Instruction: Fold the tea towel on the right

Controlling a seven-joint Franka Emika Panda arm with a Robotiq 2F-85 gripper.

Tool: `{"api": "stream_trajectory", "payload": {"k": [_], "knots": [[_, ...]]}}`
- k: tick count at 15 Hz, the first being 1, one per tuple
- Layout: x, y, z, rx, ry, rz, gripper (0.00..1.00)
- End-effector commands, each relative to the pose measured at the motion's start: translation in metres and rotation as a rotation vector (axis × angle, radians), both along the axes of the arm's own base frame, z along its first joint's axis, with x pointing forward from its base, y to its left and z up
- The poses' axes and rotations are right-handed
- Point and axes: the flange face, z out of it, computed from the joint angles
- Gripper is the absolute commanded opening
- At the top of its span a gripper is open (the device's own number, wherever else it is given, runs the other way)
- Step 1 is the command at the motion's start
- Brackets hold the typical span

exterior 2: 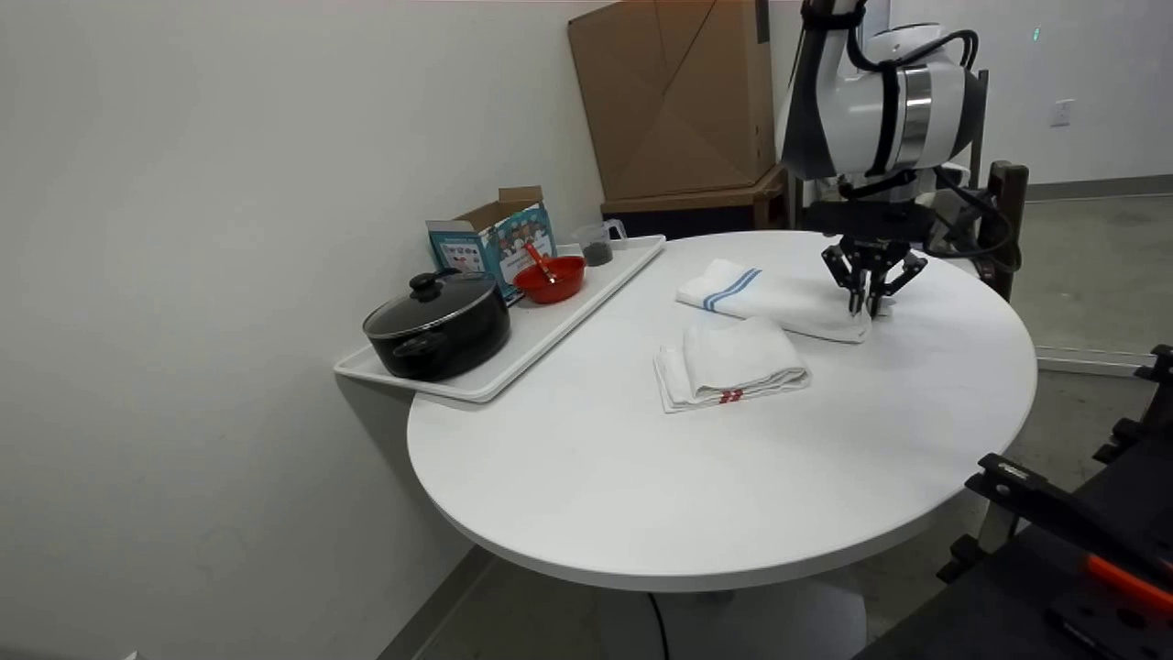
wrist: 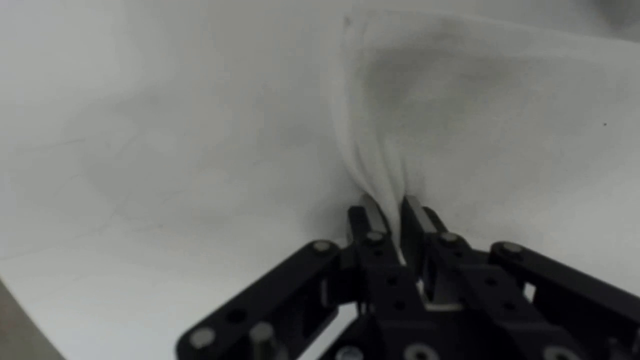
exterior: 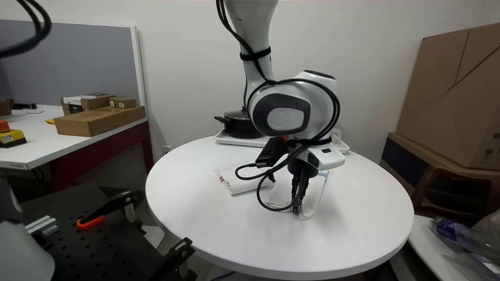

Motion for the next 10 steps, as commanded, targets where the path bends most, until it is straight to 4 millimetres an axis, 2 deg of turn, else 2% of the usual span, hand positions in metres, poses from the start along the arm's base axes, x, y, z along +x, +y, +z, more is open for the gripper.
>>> {"api": "stream_trajectory", "payload": {"k": [1,2,5,10], "knots": [[-0.012,0.014,0.016,-0.003,-0.027,0.076,0.05],[-0.019,0.020,0.023,0.001,-0.032,0.111,0.08],[-0.041,0.036,0.046,0.015,-0.052,0.207,0.08],[-0.091,0.055,0.099,0.034,-0.099,0.370,0.08]]}}
